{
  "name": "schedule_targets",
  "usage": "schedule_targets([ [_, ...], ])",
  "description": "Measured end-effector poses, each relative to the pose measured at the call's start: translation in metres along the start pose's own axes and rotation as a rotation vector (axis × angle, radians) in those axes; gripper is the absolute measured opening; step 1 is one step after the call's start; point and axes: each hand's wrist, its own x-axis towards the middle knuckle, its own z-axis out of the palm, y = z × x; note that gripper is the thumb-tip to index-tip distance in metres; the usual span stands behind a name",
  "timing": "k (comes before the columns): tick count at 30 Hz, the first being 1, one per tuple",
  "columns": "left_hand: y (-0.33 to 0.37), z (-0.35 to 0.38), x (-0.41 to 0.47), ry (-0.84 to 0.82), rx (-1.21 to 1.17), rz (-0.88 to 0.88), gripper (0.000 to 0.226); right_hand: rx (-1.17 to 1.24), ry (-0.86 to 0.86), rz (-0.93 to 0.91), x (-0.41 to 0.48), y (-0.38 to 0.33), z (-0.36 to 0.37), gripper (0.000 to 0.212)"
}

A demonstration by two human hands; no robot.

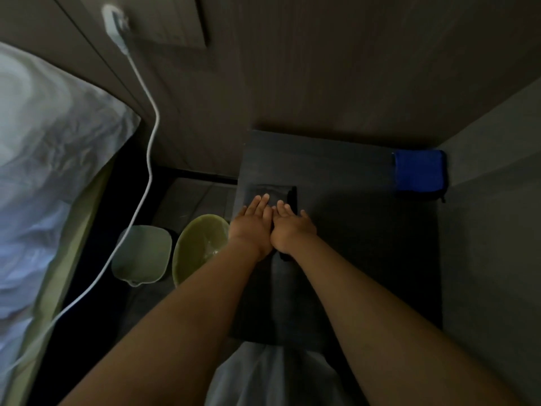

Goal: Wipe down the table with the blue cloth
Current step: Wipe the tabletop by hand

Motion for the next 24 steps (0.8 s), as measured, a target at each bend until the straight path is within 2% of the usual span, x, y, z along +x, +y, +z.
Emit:
schedule_targets([
  [9,-0.038,0.005,-0.007,0.01,-0.058,-0.03,0.073,0.015,0.004,-0.025,0.007,-0.037,-0.003,0.066],
  [24,-0.036,0.009,-0.008,-0.023,-0.07,-0.002,0.075,-0.089,0.008,-0.055,0.004,-0.033,0.0,0.063],
])
